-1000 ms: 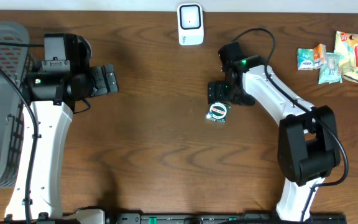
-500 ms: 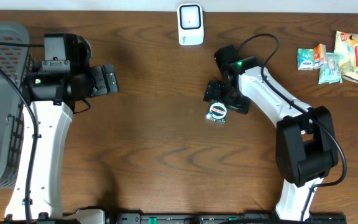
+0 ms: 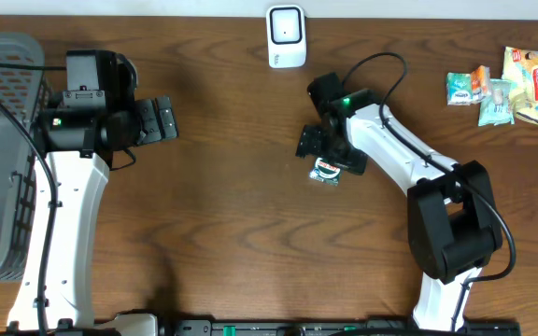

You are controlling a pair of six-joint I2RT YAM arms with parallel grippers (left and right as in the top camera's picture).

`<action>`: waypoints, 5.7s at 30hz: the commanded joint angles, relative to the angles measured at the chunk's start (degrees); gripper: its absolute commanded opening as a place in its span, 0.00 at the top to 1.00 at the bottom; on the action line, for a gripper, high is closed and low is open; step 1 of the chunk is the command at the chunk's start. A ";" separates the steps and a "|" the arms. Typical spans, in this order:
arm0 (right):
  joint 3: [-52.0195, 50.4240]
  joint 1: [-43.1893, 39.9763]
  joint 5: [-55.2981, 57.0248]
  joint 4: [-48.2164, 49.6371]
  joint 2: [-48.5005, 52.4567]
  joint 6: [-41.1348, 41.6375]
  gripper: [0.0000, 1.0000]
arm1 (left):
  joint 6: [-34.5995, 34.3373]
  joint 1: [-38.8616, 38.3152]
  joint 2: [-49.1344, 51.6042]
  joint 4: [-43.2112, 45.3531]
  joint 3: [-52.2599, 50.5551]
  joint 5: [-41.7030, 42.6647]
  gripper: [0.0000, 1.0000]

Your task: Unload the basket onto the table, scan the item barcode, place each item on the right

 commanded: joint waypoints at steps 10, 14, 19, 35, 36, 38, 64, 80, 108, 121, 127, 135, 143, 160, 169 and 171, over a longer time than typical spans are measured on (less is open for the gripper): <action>-0.48 4.28 0.02 -0.07 0.07 1.31 0.01 | 0.13 0.17 -0.04 -0.20 0.09 -0.50 0.02; -0.48 4.90 0.09 0.00 0.07 1.31 0.01 | 0.13 0.17 -0.04 -0.20 0.09 -0.50 0.02; -0.48 4.92 0.48 -0.07 0.07 1.31 0.01 | 0.13 0.17 -0.04 -0.20 0.09 -0.50 0.02; -0.48 4.92 -0.79 0.00 0.07 1.31 0.01 | 0.13 0.17 -0.02 -0.20 0.09 -0.50 0.02; -0.48 4.92 -0.79 0.22 0.07 1.33 0.01 | 0.13 0.17 -0.04 -0.20 0.09 -0.50 0.02; -0.48 4.92 -0.66 0.59 0.07 2.03 0.01 | 0.13 0.17 -0.02 -0.20 0.09 -0.50 0.02; -0.48 2.64 9.90 -4.35 0.09 5.35 0.01 | 0.13 0.17 -0.04 -0.20 0.09 -0.50 0.03; -0.50 -1.03 8.61 -7.10 0.09 4.04 0.01 | 0.13 0.17 -0.04 -0.20 0.09 -0.50 0.03; -0.50 -0.83 7.96 -6.69 0.09 4.07 0.01 | 0.13 0.17 -0.02 -0.20 0.09 -0.50 0.02; -0.50 -0.83 7.96 -6.71 0.09 4.07 0.01 | 0.13 0.17 -0.02 -0.20 0.09 -0.50 0.02; -0.50 -0.83 7.96 -6.69 0.09 4.09 0.01 | 0.13 0.17 -0.04 -0.20 0.09 -0.50 0.03; -0.50 -0.83 7.96 -6.69 0.09 4.09 0.01 | 0.13 0.17 -0.04 -0.20 0.09 -0.50 0.02; -0.50 -0.83 7.93 -6.56 0.09 4.09 0.01 | 0.13 0.17 -0.02 -0.20 0.09 -0.50 0.03; -0.50 -0.83 6.73 -6.45 0.09 4.52 0.01 | 0.13 0.17 -0.04 -0.20 0.09 -0.50 0.02; -0.50 -0.83 6.21 -6.47 0.07 4.50 0.02 | 0.13 0.17 -0.02 -0.20 0.09 -0.50 0.02; -0.48 -0.83 6.23 -6.45 0.07 4.48 0.01 | 0.13 0.17 -0.02 -0.20 0.09 -0.50 0.02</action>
